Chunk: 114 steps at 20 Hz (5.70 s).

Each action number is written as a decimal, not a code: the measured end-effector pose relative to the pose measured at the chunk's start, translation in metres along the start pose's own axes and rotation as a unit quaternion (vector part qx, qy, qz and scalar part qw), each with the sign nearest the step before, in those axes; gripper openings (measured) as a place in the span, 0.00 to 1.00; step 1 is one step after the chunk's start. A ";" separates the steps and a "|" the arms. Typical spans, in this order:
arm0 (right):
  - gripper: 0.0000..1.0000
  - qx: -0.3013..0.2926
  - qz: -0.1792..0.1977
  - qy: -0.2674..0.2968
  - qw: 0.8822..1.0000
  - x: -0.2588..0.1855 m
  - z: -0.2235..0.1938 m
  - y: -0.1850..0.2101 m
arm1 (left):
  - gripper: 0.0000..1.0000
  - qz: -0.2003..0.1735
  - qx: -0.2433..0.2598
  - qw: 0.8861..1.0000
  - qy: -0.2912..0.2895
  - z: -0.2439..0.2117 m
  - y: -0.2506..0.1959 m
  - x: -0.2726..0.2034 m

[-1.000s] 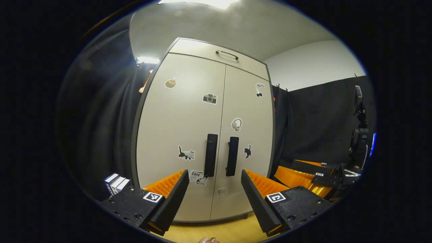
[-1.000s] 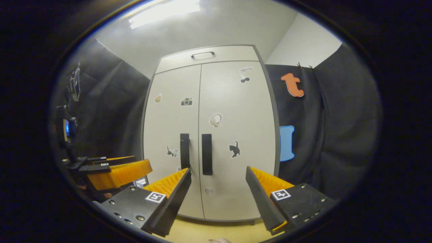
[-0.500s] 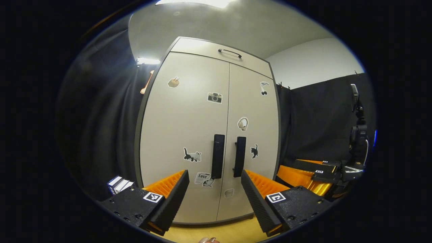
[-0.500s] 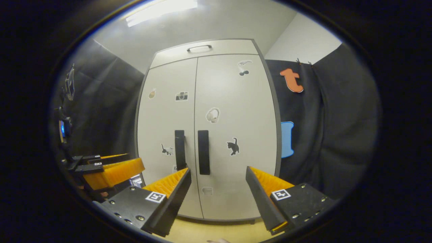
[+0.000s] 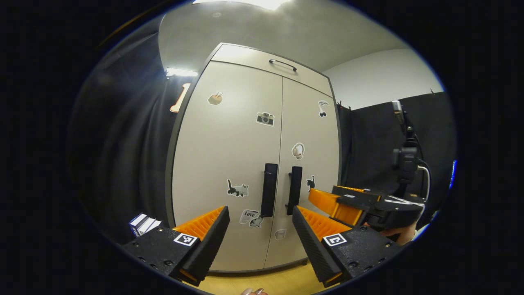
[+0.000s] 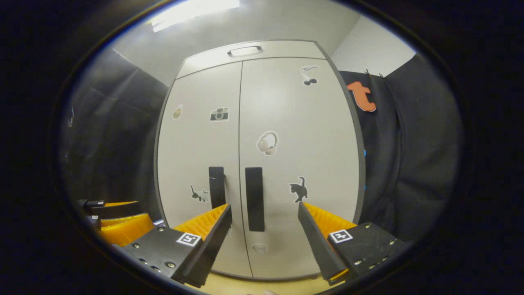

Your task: Open the right door of the double-door shoe cabinet with the right hand, and open the left door with the left hand.

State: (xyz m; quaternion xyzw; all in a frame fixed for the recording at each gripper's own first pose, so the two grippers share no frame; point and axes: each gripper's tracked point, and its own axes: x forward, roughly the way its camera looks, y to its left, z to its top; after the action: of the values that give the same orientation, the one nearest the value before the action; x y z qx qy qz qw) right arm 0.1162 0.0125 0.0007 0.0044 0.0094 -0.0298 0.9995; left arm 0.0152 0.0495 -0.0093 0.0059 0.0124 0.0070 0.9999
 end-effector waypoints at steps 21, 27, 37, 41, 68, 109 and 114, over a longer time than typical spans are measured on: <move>0.65 -0.033 -0.061 0.012 0.998 0.080 -0.022 0.011 | 0.96 0.003 -0.020 1.000 0.008 -0.003 0.047 0.001; 0.39 -0.041 -0.066 0.018 0.997 0.074 -0.026 0.015 | 0.96 0.002 -0.024 1.000 0.008 -0.004 0.051 0.002; 0.22 -0.048 -0.062 0.021 0.997 0.077 -0.026 0.014 | 0.96 0.003 -0.030 0.999 0.016 -0.007 0.054 0.002; 0.22 -0.053 -0.060 0.024 0.996 0.071 -0.026 0.013 | 0.96 0.005 -0.030 0.999 0.020 -0.007 0.052 -0.004; 0.21 -0.082 0.039 0.025 0.996 -0.049 0.005 -0.068 | 0.96 -0.011 -0.026 0.999 0.025 0.002 -0.142 -0.047; 0.61 -0.047 -0.002 0.001 0.999 -0.134 0.054 -0.227 | 0.95 0.009 -0.018 1.000 -0.018 0.000 -0.211 -0.013; 0.89 -0.057 0.037 -0.006 0.998 -0.164 0.068 -0.209 | 0.95 0.023 0.000 1.000 -0.022 0.006 -0.202 -0.011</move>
State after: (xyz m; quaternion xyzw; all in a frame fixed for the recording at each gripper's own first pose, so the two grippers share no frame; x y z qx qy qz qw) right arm -0.0589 -0.1874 0.0697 -0.0529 0.0052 0.0079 0.9986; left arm 0.0073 -0.1527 -0.0057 0.0068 -0.0097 0.0297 0.9995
